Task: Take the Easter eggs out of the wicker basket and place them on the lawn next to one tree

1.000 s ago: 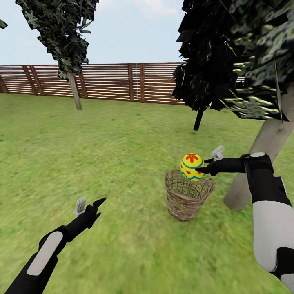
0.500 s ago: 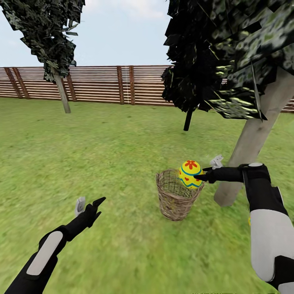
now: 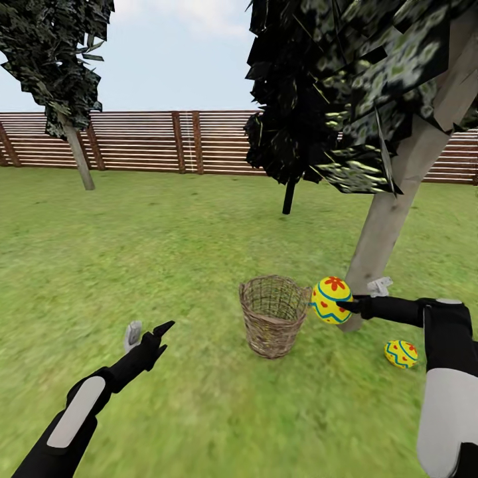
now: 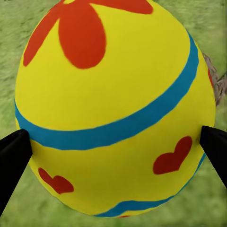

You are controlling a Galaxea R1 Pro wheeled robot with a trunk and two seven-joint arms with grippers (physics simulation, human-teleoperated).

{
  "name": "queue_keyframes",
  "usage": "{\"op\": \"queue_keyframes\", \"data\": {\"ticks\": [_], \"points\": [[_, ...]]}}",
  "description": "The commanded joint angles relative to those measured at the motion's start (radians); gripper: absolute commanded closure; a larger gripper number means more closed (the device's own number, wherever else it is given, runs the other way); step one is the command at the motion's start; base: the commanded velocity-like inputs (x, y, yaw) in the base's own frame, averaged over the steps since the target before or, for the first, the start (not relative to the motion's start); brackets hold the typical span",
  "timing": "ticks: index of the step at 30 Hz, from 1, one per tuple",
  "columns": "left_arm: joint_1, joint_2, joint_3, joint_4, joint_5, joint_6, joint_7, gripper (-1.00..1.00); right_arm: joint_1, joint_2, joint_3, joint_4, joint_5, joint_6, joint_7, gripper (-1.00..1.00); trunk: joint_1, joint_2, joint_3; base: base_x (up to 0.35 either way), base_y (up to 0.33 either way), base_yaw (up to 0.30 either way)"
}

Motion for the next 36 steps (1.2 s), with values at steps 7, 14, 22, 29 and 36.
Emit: {"op": "queue_keyframes", "data": {"ticks": [7, 14, 22, 29, 36], "points": [[-0.001, -0.003, 0.002, 0.002, 0.002, 0.005, -0.001, -1.00, 0.039, -0.002, -0.009, 0.010, 0.007, -0.059, -0.006, 1.00, 0.000, 0.000, -0.001, 0.000, 0.000, -0.001], [-0.001, -0.021, 0.002, 0.004, 0.001, -0.007, 0.000, -1.00, 0.142, -0.009, -0.050, 0.018, 0.009, -0.154, -0.138, 1.00, 0.000, 0.000, -0.001, -0.221, 0.000, 0.000], [-0.001, -0.022, 0.000, 0.020, 0.001, -0.028, 0.000, -1.00, 0.241, -0.007, -0.135, 0.027, 0.010, -0.293, -0.294, 1.00, 0.000, 0.000, -0.001, -0.316, 0.000, 0.000], [-0.001, -0.022, 0.000, 0.023, -0.001, -0.038, 0.000, -1.00, 0.263, -0.005, -0.136, 0.185, 0.013, -0.470, -0.673, 1.00, 0.000, 0.000, -0.001, -0.206, -0.187, 0.000], [-0.001, -0.022, 0.000, 0.023, -0.001, -0.038, 0.001, -1.00, 0.264, -0.006, -0.136, 0.256, 0.013, -0.535, -0.840, 1.00, 0.000, 0.000, -0.001, -0.007, -0.326, 0.000]]}}
